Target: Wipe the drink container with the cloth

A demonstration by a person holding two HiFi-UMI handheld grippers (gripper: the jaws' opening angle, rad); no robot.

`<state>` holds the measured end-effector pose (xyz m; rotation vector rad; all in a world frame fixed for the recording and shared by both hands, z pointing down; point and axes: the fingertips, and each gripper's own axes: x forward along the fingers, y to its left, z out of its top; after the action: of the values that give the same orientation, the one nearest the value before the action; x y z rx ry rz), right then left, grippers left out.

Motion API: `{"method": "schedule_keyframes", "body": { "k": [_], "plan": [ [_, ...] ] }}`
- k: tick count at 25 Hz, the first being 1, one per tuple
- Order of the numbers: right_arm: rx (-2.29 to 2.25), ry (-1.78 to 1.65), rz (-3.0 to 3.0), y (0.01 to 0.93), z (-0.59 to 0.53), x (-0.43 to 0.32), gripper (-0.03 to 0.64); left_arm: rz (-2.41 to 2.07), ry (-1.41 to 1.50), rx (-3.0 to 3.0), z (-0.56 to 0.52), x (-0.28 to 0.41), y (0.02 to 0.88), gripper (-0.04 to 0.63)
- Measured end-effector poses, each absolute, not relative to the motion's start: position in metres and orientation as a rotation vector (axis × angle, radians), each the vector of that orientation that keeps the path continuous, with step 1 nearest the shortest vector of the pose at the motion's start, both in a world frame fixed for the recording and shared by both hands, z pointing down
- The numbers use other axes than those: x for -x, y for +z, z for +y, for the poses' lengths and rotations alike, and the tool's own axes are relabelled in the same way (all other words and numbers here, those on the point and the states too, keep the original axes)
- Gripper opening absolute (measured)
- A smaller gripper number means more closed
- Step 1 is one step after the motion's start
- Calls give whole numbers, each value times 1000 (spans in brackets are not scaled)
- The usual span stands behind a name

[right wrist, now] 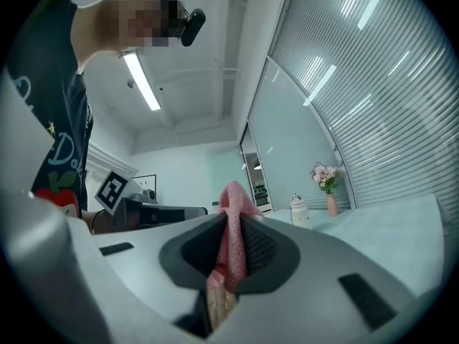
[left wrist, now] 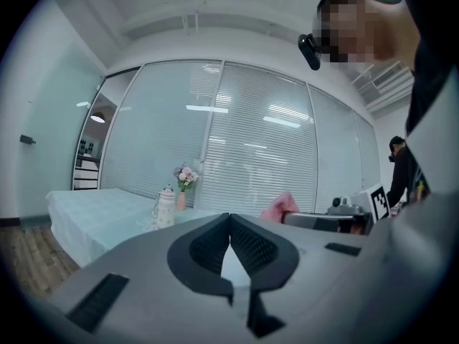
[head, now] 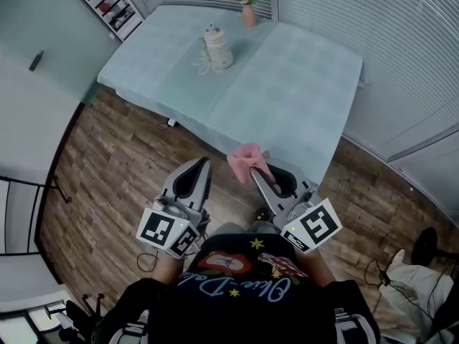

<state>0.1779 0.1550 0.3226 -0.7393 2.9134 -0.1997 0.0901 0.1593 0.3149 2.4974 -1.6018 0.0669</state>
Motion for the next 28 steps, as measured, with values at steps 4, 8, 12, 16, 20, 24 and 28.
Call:
{"method": "schedule_keyframes", "body": {
  "k": [4, 8, 12, 16, 20, 24, 28],
  "plan": [
    [773, -214, 2916, 328, 146, -176, 26, -1595, 107, -2511, 150, -88, 321, 3],
    [813, -209, 2923, 328, 133, -170, 26, -1571, 79, -2514, 131, -80, 321, 3],
    [894, -184, 2934, 329, 109, -166, 26, -1544, 63, -2554, 102, -70, 319, 3],
    [990, -162, 2911, 324, 87, -157, 26, -1431, 1, -2590, 73, -61, 320, 3],
    [1093, -205, 2834, 320, 57, -150, 26, -1356, -5, -2641, 35, -49, 313, 3],
    [1200, -259, 2789, 327, 20, -142, 26, -1290, 4, -2663, -7, -38, 317, 3],
    [1210, -275, 2797, 328, -7, -126, 26, -1267, 7, -2663, -38, -27, 320, 3]
  ]
}}
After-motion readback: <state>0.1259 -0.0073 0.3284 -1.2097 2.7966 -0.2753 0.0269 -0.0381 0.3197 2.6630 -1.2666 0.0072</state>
